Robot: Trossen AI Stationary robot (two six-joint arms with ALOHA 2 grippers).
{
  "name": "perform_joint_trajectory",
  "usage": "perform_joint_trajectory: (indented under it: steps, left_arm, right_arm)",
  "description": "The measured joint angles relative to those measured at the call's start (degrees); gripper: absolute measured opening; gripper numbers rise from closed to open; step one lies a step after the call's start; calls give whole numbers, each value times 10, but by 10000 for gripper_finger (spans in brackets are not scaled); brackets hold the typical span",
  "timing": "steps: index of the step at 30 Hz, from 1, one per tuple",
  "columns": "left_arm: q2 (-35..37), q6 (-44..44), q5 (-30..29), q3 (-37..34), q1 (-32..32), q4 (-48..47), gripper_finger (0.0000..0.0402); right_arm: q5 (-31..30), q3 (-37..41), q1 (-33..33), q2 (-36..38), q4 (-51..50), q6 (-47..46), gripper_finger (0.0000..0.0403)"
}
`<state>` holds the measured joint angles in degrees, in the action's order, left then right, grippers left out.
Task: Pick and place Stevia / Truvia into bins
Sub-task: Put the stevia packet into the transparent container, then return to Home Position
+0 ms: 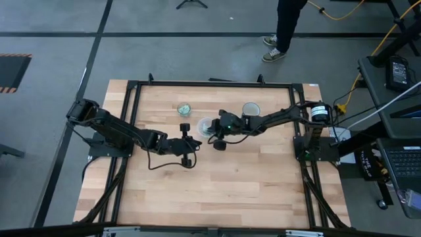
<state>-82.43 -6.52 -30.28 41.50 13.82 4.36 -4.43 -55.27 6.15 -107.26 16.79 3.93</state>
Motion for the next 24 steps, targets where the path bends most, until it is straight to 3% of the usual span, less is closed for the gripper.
perform_joint_trajectory:
  steps: [10,13,18,24]
  left_arm:
    - [0,-5,-1,0,-5,-2,1]
    - [4,-50,10,0,-14,-11,2]
    - [49,-55,49,-12,-53,-23,1]
    - [157,-72,143,-129,-100,89,1]
  right_arm:
    - [0,0,2,40,-5,25,95]
    - [0,0,2,77,-24,30,81]
    - [0,14,-2,146,-28,75,11]
    - [-5,83,-5,244,-18,84,4]
